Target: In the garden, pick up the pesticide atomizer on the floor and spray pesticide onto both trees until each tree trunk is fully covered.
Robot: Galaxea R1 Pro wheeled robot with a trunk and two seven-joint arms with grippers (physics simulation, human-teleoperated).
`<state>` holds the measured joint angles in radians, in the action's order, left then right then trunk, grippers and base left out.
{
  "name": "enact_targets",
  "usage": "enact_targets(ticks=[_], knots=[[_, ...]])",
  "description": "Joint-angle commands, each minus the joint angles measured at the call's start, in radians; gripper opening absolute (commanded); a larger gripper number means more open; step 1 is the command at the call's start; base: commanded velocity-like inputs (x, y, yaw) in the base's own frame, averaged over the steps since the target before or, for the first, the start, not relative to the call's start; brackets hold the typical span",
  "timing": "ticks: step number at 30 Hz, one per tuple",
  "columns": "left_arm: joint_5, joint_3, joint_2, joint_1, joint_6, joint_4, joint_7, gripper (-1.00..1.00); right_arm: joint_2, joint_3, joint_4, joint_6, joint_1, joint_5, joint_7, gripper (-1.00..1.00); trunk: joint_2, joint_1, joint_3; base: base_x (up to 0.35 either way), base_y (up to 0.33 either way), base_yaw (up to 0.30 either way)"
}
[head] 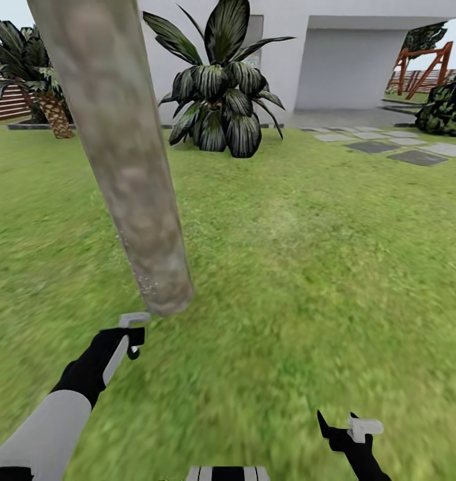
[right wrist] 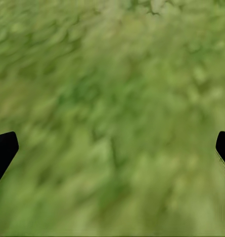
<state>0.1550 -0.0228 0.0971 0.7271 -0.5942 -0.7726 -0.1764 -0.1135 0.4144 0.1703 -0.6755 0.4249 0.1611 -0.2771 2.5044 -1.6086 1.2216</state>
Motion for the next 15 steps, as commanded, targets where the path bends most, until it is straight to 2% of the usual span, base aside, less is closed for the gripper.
enact_targets(ticks=[1,6,15], knots=[[0.001,0.001,0.0,0.0,0.0,0.0,-0.004,-1.0,0.0,0.0,0.0,0.0,0.0,0.0,0.0,1.0,0.0,0.0,0.0,0.0,-0.275,0.279],[0.001,0.004,0.0,0.0,0.001,-0.002,-0.008,-1.0,0.0,0.001,0.0,0.001,0.0,0.0,0.0,1.0,0.0,0.0,0.0,0.045,-0.275,0.219],[0.001,0.007,0.0,0.0,0.001,-0.002,-0.009,-1.0,0.0,0.0,0.0,0.0,0.0,0.0,0.0,1.0,0.0,0.0,0.0,0.118,-0.272,0.012]])
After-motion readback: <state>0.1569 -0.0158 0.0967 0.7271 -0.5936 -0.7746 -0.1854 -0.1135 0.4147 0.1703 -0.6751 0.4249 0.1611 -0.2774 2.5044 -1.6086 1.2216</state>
